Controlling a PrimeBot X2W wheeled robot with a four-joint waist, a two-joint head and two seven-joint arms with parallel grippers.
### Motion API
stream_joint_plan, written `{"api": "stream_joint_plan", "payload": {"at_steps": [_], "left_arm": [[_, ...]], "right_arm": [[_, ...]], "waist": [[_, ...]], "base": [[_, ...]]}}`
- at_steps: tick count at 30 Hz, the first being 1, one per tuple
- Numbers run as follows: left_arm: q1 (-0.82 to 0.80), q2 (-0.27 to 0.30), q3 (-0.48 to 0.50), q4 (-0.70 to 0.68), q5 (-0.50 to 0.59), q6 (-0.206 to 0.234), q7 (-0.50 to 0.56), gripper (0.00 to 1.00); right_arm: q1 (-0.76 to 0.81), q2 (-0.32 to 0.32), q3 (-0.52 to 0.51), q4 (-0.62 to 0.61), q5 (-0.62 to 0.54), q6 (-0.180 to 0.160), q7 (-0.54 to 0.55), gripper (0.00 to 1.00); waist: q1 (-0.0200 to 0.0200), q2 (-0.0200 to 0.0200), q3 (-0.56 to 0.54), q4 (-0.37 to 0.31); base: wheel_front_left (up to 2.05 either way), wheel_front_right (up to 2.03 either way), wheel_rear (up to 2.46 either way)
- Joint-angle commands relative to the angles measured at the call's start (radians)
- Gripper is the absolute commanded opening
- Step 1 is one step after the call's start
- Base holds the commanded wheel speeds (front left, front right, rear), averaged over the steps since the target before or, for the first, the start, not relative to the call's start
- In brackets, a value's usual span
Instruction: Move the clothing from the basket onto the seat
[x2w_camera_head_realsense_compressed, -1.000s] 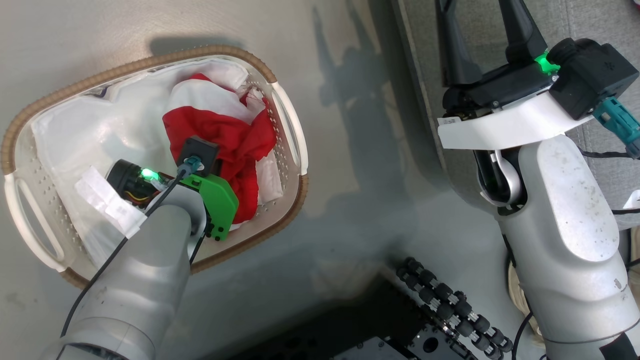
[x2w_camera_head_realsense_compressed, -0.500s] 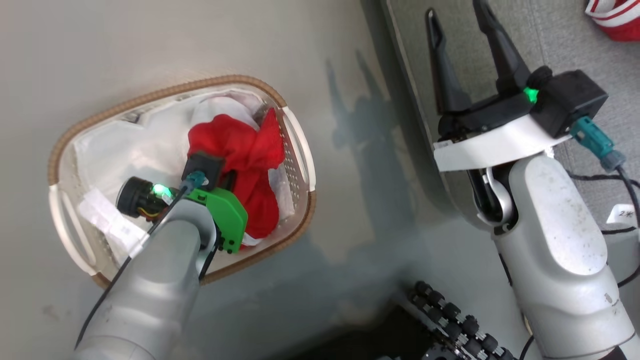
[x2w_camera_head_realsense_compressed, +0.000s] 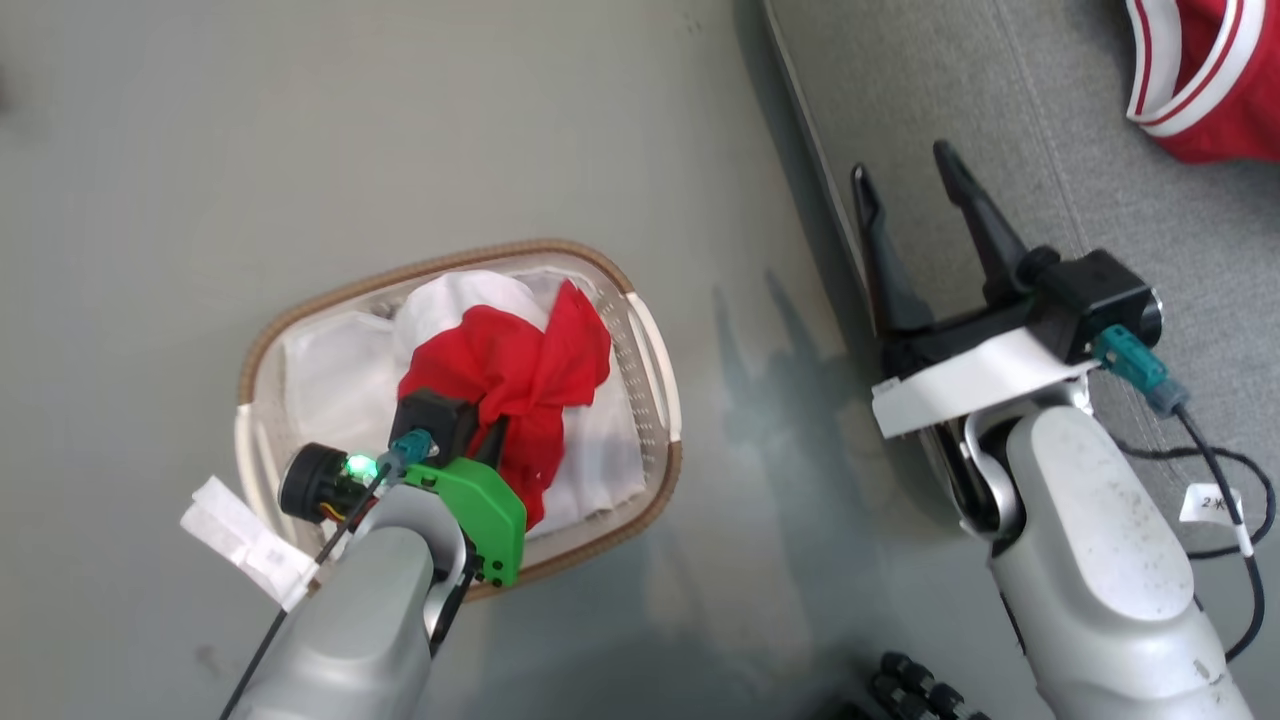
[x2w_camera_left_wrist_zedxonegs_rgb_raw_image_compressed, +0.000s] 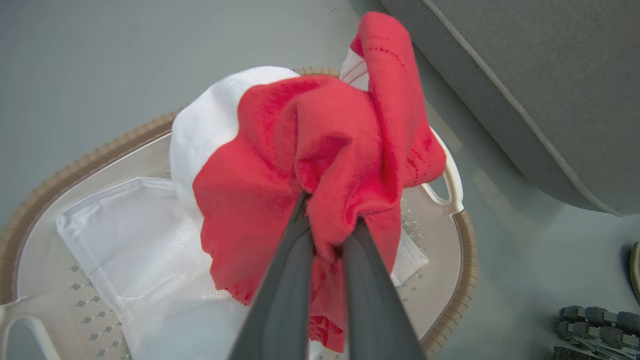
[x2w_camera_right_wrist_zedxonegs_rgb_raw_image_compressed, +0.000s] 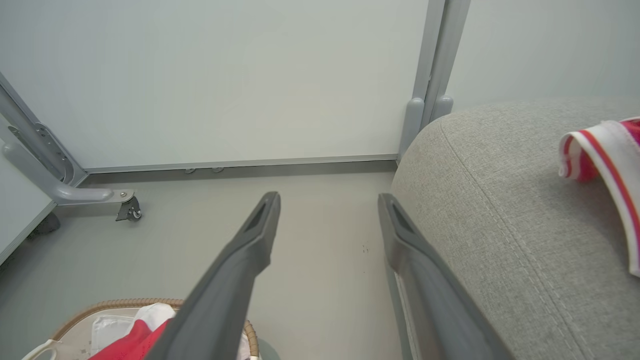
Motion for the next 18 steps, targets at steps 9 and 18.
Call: {"api": "stream_joint_plan", "payload": {"at_steps": [9, 18], "left_arm": [[0.134, -0.007, 0.072, -0.116, 0.017, -0.003, -0.004, 0.00], [0.226, -0.018, 0.138, -0.228, 0.046, -0.002, -0.004, 0.00]], "right_arm": [[0.100, -0.004, -0.001, 0.045, -0.028, -0.001, -0.002, 1.00], [0.183, -0.004, 0.000, 0.071, -0.049, -0.001, -0.002, 1.00]], "waist": [[0.0000, 0.0000, -0.216, 0.097], [0.0000, 0.0000, -0.332, 0.121]], "base": [[0.00, 0.00, 0.00], [0.00, 0.00, 0.00]]}}
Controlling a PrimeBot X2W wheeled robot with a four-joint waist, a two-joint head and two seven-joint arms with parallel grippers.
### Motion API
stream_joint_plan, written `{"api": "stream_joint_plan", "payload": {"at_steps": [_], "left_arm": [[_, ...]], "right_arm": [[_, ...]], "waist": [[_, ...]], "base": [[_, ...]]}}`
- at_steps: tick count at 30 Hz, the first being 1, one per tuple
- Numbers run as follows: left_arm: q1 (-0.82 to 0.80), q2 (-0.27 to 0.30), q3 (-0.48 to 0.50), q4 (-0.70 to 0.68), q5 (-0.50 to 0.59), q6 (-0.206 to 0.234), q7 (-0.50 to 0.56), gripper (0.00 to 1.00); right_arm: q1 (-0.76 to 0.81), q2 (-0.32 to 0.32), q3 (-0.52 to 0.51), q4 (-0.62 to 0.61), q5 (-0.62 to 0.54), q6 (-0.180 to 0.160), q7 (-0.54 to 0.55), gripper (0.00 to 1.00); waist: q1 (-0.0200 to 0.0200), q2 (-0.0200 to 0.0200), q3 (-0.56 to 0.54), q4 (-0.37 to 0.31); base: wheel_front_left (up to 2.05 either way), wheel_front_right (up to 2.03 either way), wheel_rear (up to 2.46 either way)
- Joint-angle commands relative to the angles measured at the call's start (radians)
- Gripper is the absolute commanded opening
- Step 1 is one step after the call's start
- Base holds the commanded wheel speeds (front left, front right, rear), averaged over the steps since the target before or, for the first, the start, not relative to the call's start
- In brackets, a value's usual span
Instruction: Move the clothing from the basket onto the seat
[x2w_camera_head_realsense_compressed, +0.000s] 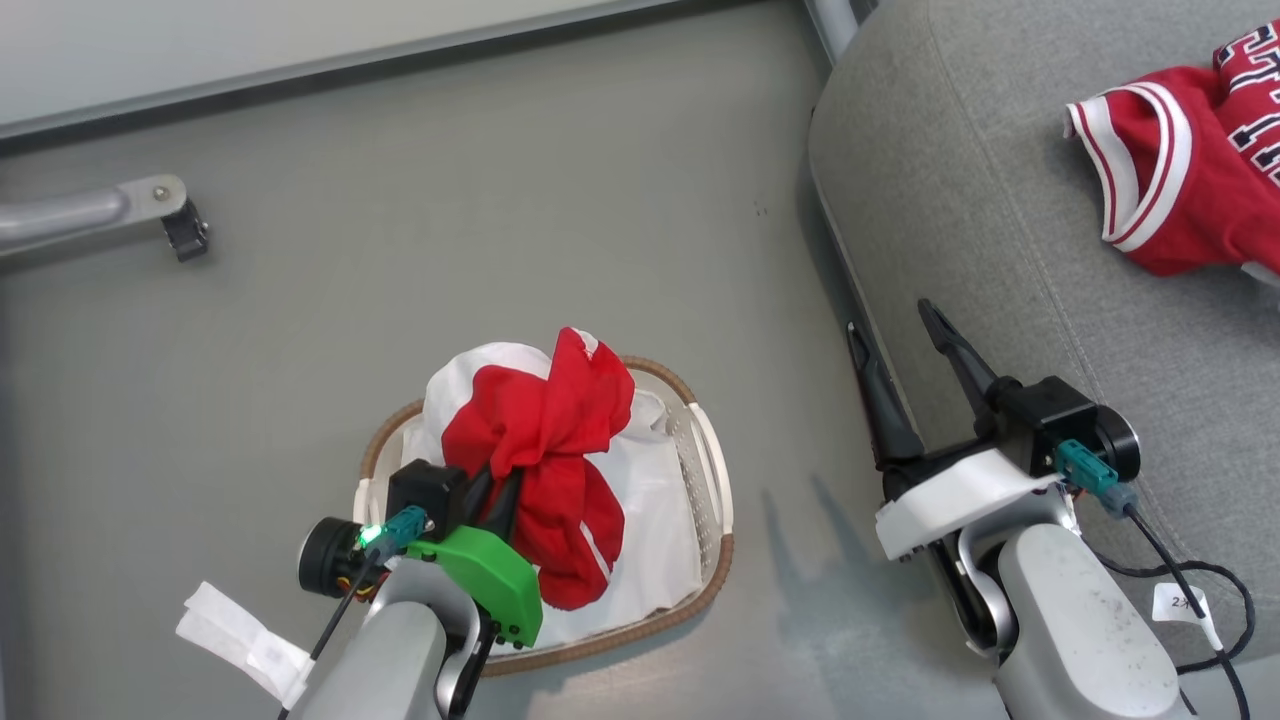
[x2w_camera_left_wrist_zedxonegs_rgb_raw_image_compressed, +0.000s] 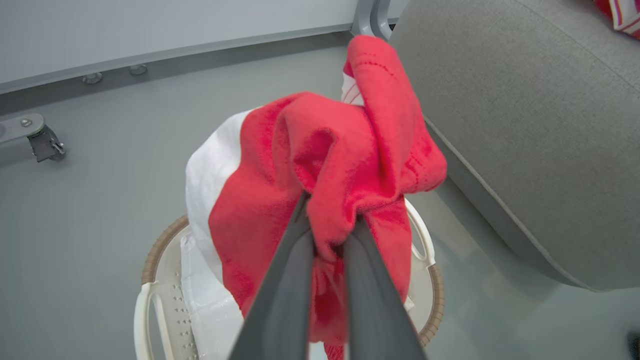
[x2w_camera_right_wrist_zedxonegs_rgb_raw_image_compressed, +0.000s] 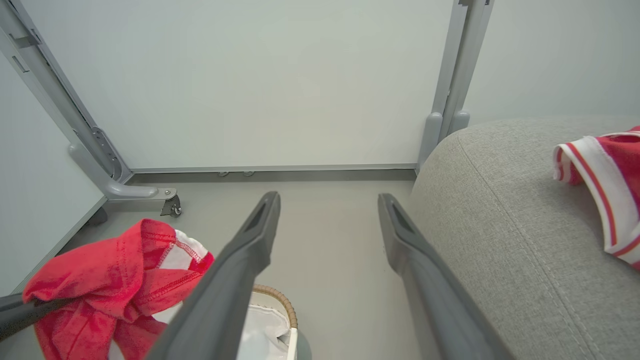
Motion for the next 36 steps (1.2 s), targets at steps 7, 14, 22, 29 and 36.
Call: {"api": "stream_joint_plan", "payload": {"at_steps": [7, 14, 22, 29, 36], "left_arm": [[0.044, -0.003, 0.030, -0.104, 0.029, -0.002, -0.004, 0.00], [0.038, -0.004, 0.005, -0.225, 0.017, -0.002, -0.004, 0.00], [0.000, -0.004, -0.033, -0.329, 0.010, -0.002, -0.004, 0.00], [-0.030, 0.001, -0.066, -0.412, 0.017, -0.002, -0.004, 0.00], [-0.042, -0.001, -0.063, -0.458, 0.009, -0.002, -0.004, 0.00]], "right_arm": [[0.067, -0.005, 0.002, 0.011, -0.007, -0.001, -0.002, 1.00], [0.098, -0.005, 0.001, 0.022, -0.001, -0.001, -0.002, 1.00], [0.135, -0.005, -0.014, 0.027, 0.009, -0.001, -0.002, 1.00], [0.148, -0.005, -0.007, 0.031, 0.010, -0.001, -0.002, 1.00], [0.152, -0.005, 0.001, 0.041, 0.006, -0.001, -0.002, 1.00]], "waist": [[0.0001, 0.0000, -0.117, 0.042], [0.0001, 0.0000, -0.160, 0.053], [0.0001, 0.0000, -0.195, 0.066], [0.0001, 0.0000, -0.208, 0.062], [0.0001, 0.0000, -0.221, 0.056]], "base": [[0.00, 0.00, 0.00], [0.00, 0.00, 0.00], [0.00, 0.00, 0.00], [0.00, 0.00, 0.00], [0.00, 0.00, 0.00]]}}
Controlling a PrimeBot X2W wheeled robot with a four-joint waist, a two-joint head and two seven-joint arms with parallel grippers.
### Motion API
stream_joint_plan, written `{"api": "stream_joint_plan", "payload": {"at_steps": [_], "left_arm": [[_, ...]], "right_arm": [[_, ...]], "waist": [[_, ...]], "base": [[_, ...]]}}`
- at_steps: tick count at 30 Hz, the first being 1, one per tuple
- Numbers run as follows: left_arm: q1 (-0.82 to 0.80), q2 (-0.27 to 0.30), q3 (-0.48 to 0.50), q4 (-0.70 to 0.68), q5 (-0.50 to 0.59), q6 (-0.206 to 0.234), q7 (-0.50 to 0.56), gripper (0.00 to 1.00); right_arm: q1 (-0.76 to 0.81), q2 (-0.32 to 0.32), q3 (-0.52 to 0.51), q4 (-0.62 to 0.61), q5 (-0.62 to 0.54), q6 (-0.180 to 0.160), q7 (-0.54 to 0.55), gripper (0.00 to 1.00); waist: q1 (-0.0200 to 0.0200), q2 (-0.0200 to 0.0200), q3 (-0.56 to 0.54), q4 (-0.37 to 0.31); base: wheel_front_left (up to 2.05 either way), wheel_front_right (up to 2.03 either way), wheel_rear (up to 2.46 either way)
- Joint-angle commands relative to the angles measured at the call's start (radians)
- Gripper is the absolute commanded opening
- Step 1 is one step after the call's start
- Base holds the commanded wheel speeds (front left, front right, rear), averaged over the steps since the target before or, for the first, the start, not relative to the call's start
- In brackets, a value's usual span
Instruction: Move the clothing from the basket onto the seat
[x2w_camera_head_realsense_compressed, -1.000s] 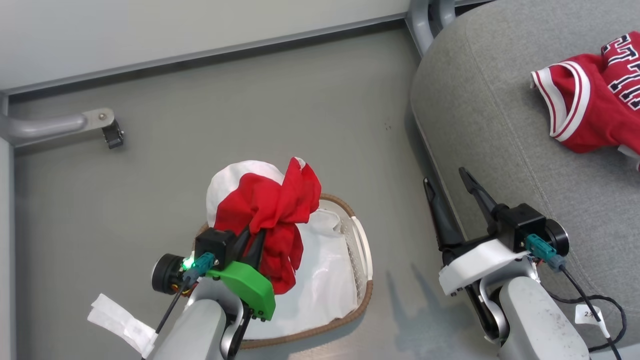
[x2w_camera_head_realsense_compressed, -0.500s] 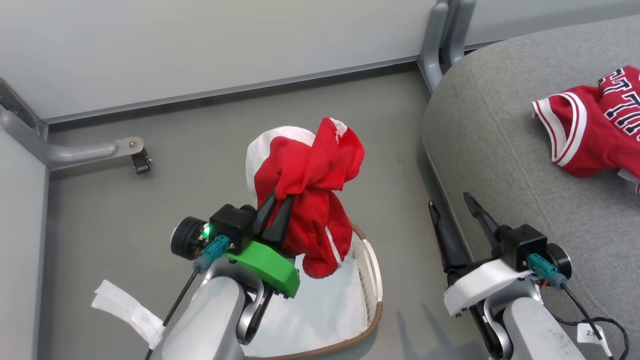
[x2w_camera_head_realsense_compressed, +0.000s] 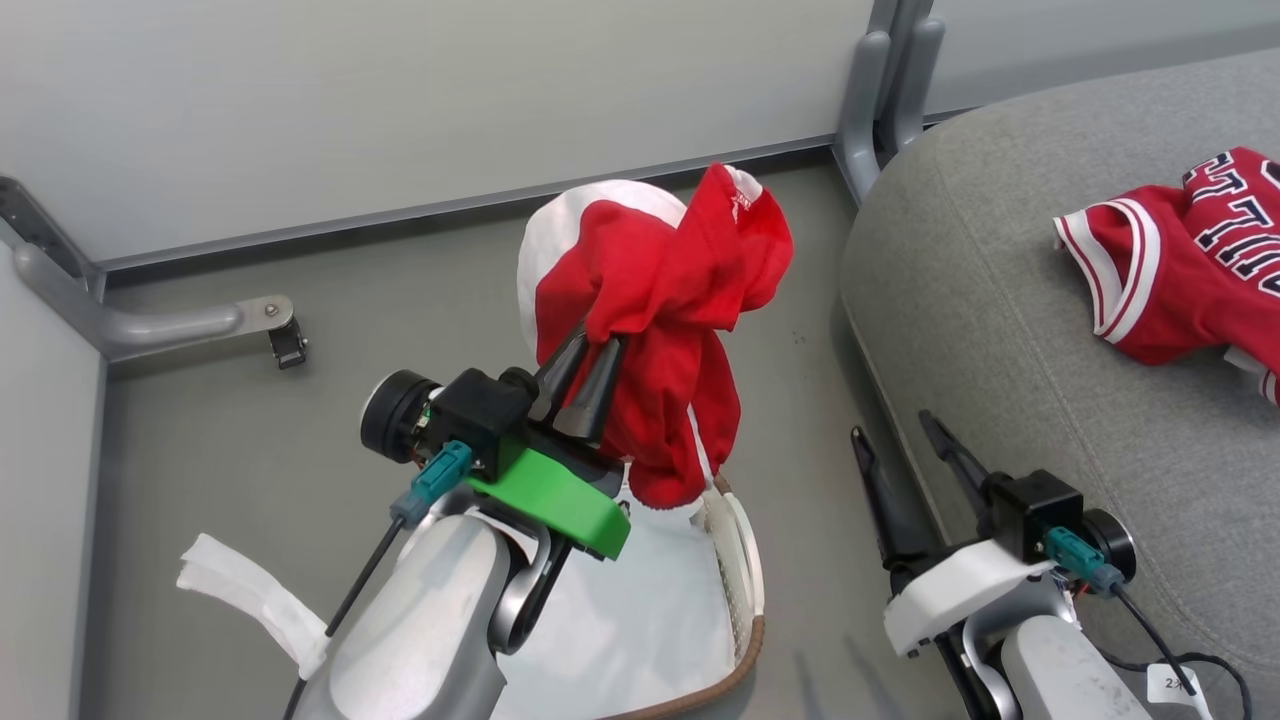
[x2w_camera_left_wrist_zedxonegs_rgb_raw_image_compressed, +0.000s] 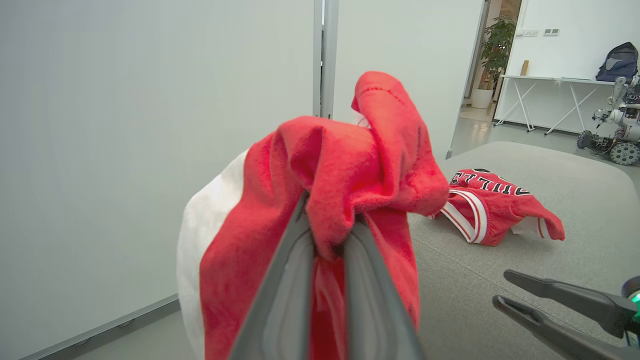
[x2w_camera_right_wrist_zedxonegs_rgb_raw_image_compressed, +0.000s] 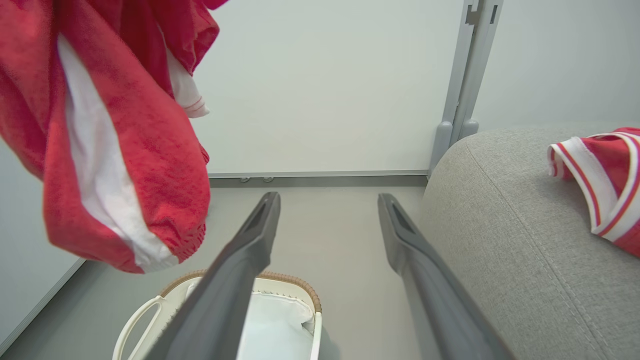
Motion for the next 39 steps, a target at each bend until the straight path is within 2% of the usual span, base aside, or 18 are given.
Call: {"api": "stream_joint_plan", "payload": {"at_steps": [1, 6, 20, 27, 38, 39], "left_arm": [[-0.011, 0.004, 0.004, -0.001, -0.007, -0.002, -0.004, 0.00], [-0.008, 0.001, -0.004, -0.001, -0.011, -0.002, -0.003, 0.00], [-0.023, -0.006, -0.053, 0.010, -0.010, -0.002, -0.004, 0.00], [-0.031, -0.007, -0.083, 0.006, -0.028, -0.002, -0.004, 0.00], [-0.053, -0.007, -0.173, -0.018, -0.082, -0.002, -0.003, 0.00], [-0.053, -0.007, -0.176, -0.017, -0.085, -0.001, -0.004, 0.00]], "right_arm": [[0.014, -0.004, 0.004, 0.004, -0.003, -0.001, -0.001, 1.00], [0.004, -0.004, 0.046, -0.006, 0.002, -0.001, -0.001, 1.00], [-0.127, -0.004, 0.301, -0.028, 0.084, -0.001, -0.001, 1.00], [-0.189, -0.004, 0.355, 0.009, 0.101, -0.001, -0.001, 1.00], [-0.274, -0.004, 0.362, 0.076, 0.103, -0.001, -0.002, 1.00], [-0.277, -0.004, 0.363, 0.081, 0.103, -0.001, -0.001, 0.95]], "waist": [[0.0001, 0.0000, -0.003, -0.003], [0.0001, 0.0000, -0.006, -0.006], [0.0001, 0.0000, 0.015, 0.056], [0.0001, 0.0000, 0.031, 0.093], [0.0001, 0.0000, 0.050, 0.167], [0.0001, 0.0000, 0.051, 0.172]], "base": [[0.00, 0.00, 0.00], [0.00, 0.00, 0.00], [0.00, 0.00, 0.00], [0.00, 0.00, 0.00], [0.00, 0.00, 0.00], [0.00, 0.00, 0.00]]}}
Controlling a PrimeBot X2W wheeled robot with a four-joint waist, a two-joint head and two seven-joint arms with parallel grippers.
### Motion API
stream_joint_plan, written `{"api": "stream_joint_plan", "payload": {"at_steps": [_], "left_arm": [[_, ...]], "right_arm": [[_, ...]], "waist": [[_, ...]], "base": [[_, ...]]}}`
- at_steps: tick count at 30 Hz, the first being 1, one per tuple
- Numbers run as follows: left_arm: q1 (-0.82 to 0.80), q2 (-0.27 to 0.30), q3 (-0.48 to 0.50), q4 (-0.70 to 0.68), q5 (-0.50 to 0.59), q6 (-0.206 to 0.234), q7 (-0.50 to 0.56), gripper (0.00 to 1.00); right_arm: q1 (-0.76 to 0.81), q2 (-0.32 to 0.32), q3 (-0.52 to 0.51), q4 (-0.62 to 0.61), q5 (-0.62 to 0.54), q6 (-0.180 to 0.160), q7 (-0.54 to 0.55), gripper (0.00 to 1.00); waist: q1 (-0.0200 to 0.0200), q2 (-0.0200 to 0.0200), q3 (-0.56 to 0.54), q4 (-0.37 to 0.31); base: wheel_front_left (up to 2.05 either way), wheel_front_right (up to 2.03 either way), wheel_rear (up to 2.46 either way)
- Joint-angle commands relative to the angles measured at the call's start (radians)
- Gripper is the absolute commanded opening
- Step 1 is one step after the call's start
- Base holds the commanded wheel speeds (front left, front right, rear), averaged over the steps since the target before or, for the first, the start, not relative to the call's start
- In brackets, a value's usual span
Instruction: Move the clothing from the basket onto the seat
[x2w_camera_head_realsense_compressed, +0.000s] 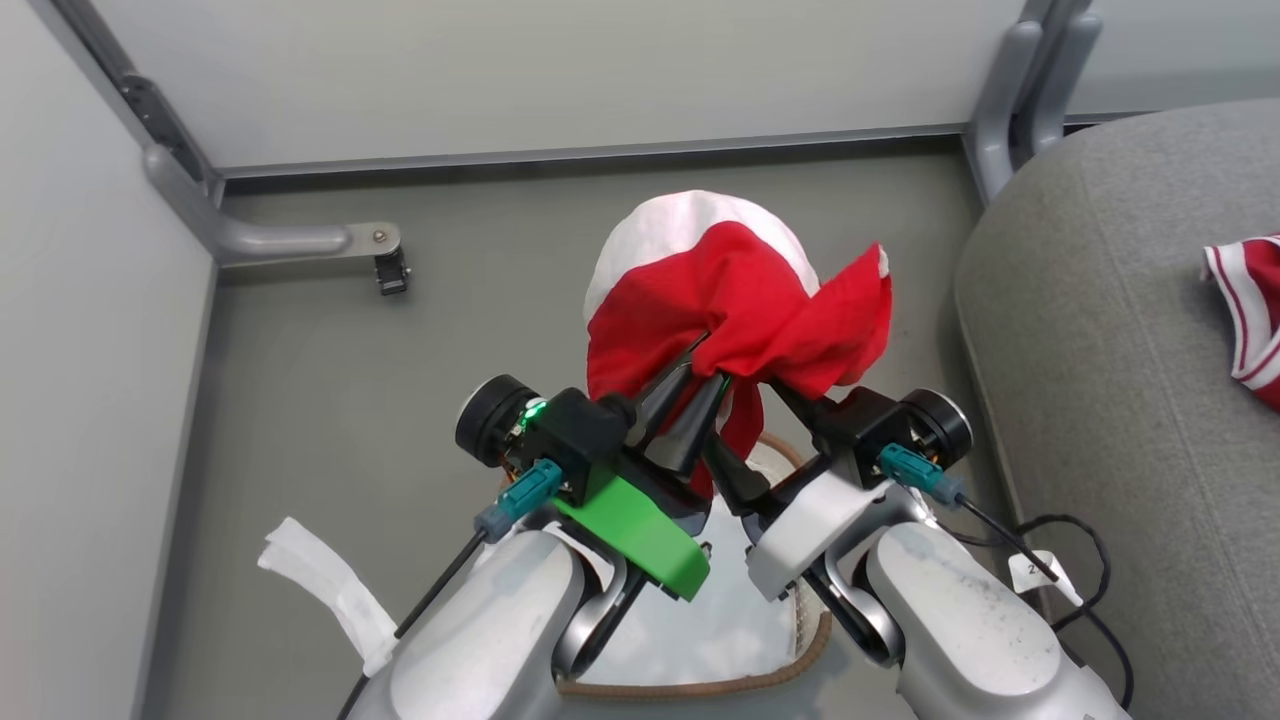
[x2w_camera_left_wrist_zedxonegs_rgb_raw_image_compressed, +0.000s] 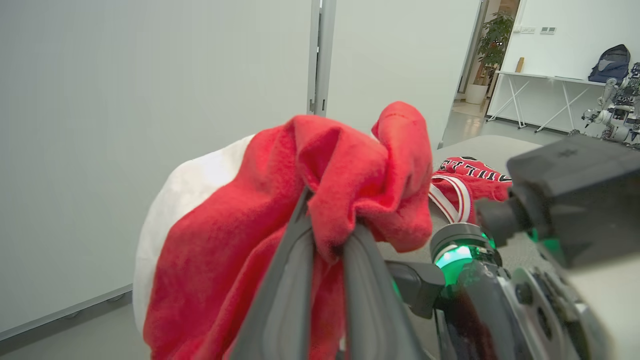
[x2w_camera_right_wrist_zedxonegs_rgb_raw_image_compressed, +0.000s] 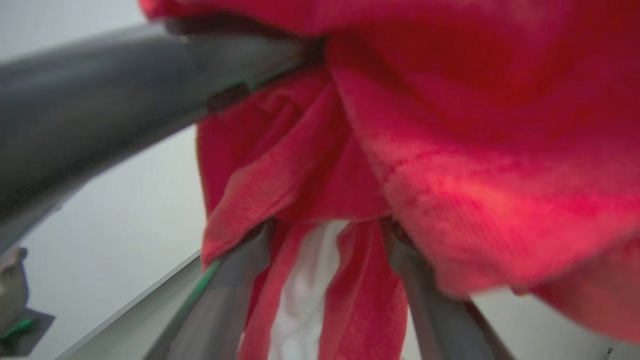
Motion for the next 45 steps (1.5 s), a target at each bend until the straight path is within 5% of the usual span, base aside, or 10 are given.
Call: {"api": "stream_joint_plan", "payload": {"at_steps": [1, 3, 10, 11, 12, 13, 14, 26, 38, 45], "left_arm": [[-0.017, 0.002, -0.001, -0.001, -0.005, 0.001, -0.003, 0.00], [-0.018, 0.002, -0.003, 0.003, -0.005, 0.005, -0.004, 0.00], [-0.006, 0.002, 0.017, 0.011, 0.010, 0.016, -0.003, 0.00], [-0.002, 0.002, 0.023, 0.011, 0.005, 0.017, -0.003, 0.25], [-0.002, 0.002, 0.025, 0.011, 0.009, 0.018, -0.003, 0.40], [0.001, 0.002, 0.024, 0.018, 0.010, 0.018, -0.003, 0.87], [0.000, 0.002, 0.027, 0.016, 0.013, 0.018, -0.003, 1.00], [0.003, 0.003, 0.053, 0.048, 0.067, 0.010, -0.002, 1.00], [-0.009, 0.023, 0.078, 0.088, 0.102, 0.000, -0.002, 1.00], [-0.018, 0.023, 0.076, 0.104, 0.103, -0.002, -0.002, 1.00]], "right_arm": [[-0.009, -0.004, 0.003, 0.008, 0.007, -0.001, -0.002, 0.49], [-0.010, -0.004, 0.012, 0.015, 0.017, -0.001, -0.002, 0.00], [-0.001, -0.005, 0.000, 0.018, 0.017, -0.001, -0.002, 0.00], [0.002, -0.005, -0.005, 0.015, 0.015, -0.001, -0.002, 0.00], [0.004, -0.005, -0.008, 0.012, 0.012, -0.001, -0.002, 0.00], [0.009, -0.005, -0.017, 0.005, 0.005, -0.001, -0.002, 0.00], [0.014, -0.004, -0.023, 0.003, 0.005, -0.001, -0.002, 0.00], [0.056, -0.004, -0.083, -0.062, -0.008, -0.001, -0.002, 0.00], [0.078, -0.004, -0.099, -0.104, 0.031, -0.001, -0.002, 0.00], [0.097, -0.003, -0.124, -0.109, 0.020, -0.001, -0.002, 0.00]], "waist": [[0.0000, 0.0000, 0.007, 0.021], [0.0000, 0.0000, 0.008, 0.027], [0.0000, 0.0000, 0.014, 0.008], [0.0000, 0.0000, 0.015, -0.001], [0.0000, 0.0000, 0.016, -0.007], [0.0000, 0.0000, 0.017, -0.019], [0.0000, 0.0000, 0.018, -0.028], [0.0000, 0.0000, 0.037, -0.230], [0.0000, 0.0000, 0.077, -0.516], [0.0000, 0.0000, 0.089, -0.592]], "base": [[0.00, 0.00, 0.00], [0.00, 0.00, 0.00], [0.00, 0.00, 0.00], [0.00, 0.00, 0.00], [0.00, 0.00, 0.00], [0.00, 0.00, 0.00], [0.00, 0.00, 0.00], [0.00, 0.00, 0.00], [0.00, 0.00, 0.00], [0.00, 0.00, 0.00]]}}
